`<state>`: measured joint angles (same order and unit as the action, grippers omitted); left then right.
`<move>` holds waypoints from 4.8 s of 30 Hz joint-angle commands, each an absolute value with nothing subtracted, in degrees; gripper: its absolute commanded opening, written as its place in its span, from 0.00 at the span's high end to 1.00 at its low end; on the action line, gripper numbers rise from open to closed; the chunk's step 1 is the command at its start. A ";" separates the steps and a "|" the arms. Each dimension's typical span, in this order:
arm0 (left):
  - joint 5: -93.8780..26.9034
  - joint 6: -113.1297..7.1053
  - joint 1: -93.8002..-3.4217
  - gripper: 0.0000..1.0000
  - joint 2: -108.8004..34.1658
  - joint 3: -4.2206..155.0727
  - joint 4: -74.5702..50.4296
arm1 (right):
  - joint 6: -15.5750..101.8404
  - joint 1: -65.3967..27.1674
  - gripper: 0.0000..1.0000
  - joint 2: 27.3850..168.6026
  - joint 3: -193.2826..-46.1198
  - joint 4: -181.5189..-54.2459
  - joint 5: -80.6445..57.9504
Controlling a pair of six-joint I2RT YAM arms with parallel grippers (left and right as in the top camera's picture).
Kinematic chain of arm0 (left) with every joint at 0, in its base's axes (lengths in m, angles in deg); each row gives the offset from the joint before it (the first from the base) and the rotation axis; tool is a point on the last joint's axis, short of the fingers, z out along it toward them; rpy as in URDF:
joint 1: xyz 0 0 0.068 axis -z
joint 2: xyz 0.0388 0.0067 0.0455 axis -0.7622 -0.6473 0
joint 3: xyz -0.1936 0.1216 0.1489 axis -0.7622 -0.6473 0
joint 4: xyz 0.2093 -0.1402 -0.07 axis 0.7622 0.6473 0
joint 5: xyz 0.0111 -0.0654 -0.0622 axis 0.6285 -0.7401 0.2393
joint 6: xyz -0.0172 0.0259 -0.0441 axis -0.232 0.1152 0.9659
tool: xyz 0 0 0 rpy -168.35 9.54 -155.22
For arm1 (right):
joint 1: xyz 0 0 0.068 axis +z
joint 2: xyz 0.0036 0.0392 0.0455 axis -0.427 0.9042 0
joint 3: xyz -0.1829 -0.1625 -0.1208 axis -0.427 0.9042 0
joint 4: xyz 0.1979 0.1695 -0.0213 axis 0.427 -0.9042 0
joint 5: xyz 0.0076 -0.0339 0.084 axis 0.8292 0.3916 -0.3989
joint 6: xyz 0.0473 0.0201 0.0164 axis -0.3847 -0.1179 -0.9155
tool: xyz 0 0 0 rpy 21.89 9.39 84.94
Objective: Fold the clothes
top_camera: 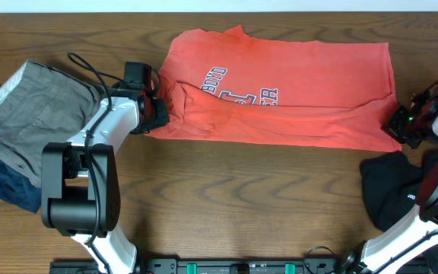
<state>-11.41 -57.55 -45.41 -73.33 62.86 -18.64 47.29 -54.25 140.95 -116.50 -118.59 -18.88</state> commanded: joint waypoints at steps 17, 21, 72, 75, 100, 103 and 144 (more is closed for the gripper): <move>-10.30 -55.67 -45.52 0.87 -79.91 63.86 -6.55 | 44.97 -54.58 0.97 141.35 -110.53 -126.31 4.03; -10.30 -51.12 -45.52 0.93 -79.91 63.19 0.97 | 44.62 -55.01 0.97 141.35 -110.53 -127.27 4.88; -32.33 -59.41 -45.93 0.12 -99.36 110.57 -8.43 | 54.39 -46.60 0.38 115.69 -118.20 -136.36 -21.91; -32.42 -59.45 -45.23 0.12 -102.88 110.57 -9.79 | 54.41 -46.62 0.39 115.69 -118.20 -136.82 -21.04; -27.52 -59.16 -42.96 0.94 -101.13 110.55 -1.83 | 54.37 -46.58 0.55 117.92 -118.20 -135.99 -13.89; -27.72 -59.16 -42.94 0.94 -98.33 110.55 -0.78 | 54.35 -46.58 0.51 121.06 -118.47 -134.50 -13.37; -23.08 -59.21 -39.92 0.94 -93.87 105.79 2.45 | 46.13 -38.73 0.46 157.52 -125.44 -75.60 -4.80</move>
